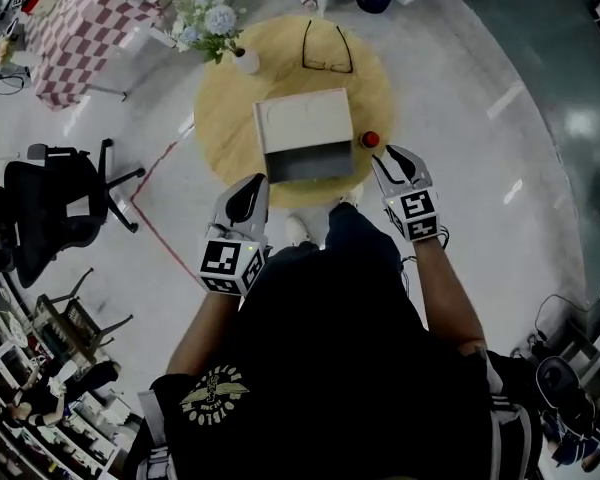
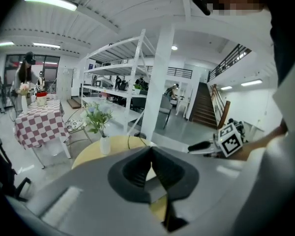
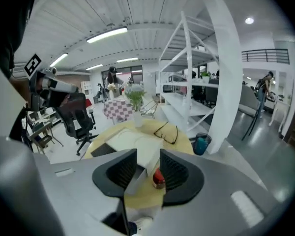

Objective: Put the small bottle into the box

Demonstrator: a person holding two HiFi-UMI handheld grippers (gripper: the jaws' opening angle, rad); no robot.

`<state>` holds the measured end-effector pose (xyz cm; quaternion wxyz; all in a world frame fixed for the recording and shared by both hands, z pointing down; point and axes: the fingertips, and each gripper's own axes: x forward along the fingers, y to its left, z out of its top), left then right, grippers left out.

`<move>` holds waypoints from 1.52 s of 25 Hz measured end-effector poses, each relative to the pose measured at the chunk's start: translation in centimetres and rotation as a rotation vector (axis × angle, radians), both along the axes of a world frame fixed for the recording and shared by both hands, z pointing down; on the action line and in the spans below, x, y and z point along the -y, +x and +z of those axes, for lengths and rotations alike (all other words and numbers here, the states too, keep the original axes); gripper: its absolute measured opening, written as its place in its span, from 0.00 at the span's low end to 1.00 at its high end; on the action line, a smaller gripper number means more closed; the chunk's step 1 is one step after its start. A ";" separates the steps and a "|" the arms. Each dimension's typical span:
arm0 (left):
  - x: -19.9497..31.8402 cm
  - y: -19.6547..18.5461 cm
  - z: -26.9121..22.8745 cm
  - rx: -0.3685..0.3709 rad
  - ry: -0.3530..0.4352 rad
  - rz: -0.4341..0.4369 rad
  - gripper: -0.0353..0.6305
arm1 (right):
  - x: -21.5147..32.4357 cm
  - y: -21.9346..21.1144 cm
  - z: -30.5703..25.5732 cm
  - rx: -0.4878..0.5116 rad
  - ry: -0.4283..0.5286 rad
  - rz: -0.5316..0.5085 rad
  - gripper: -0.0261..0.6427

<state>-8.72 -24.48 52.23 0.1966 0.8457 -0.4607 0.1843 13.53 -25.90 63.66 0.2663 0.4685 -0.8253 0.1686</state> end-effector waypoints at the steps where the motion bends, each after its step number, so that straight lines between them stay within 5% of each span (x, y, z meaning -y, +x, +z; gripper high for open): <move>1: 0.4 0.5 0.1 0.007 -0.007 -0.006 0.05 | 0.5 0.2 1.2 -0.006 -0.029 -0.016 0.26; 11: 4.3 1.0 1.2 0.094 -0.077 -0.162 0.05 | 3.7 0.9 11.0 -0.094 -0.185 -0.183 0.35; 24: 4.1 0.0 -0.5 0.119 -0.029 -0.261 0.05 | 4.4 0.1 13.1 -0.158 -0.181 -0.287 0.27; 30: 5.2 -1.0 -1.9 0.056 0.039 -0.207 0.05 | 4.1 0.0 8.9 -0.113 -0.184 -0.236 0.27; 38: 6.5 -2.8 -5.2 -0.049 0.102 -0.020 0.05 | 4.1 -2.4 -3.7 -0.040 -0.131 -0.145 0.27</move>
